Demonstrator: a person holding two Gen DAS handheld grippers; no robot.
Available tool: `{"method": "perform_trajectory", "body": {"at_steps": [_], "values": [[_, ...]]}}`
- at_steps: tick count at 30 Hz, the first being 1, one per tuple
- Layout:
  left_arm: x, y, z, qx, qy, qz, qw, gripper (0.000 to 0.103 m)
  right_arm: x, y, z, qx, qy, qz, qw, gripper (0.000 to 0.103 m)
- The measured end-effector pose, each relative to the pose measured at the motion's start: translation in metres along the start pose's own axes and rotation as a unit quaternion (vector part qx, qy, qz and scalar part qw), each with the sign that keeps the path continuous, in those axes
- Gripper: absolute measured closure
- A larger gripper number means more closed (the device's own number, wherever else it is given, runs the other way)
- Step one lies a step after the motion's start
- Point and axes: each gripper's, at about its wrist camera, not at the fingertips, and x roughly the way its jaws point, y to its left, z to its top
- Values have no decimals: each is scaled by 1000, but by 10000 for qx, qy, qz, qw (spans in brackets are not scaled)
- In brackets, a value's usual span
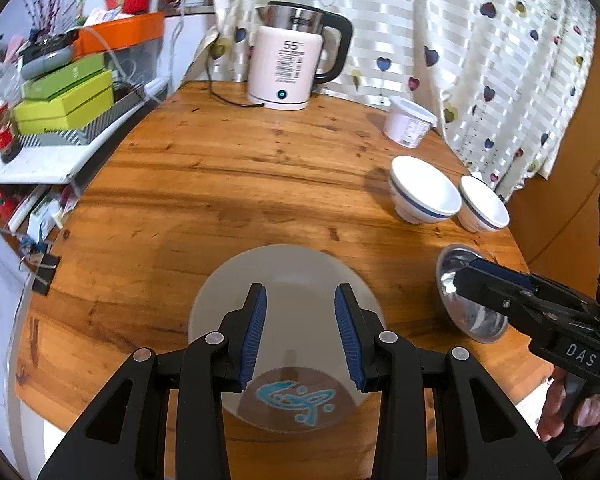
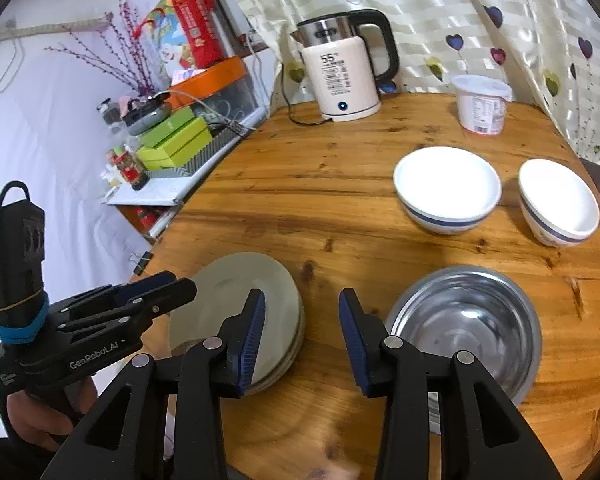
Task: Organize plates and bowls
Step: 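Open both grippers and move them past the steel bowl toward the white bowls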
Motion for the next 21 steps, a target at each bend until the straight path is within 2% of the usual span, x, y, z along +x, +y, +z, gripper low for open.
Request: {"method": "perform_trajectory", "body": {"at_steps": [12,21], "values": [[3,-33,12,356,-33,-58,9993,66,-20,-26,7,191,-137,-117,9997,65],[20,-55,27,596,54,-79,9982,66,-25,-51,18,399,-194,-252,9987,65]]}}
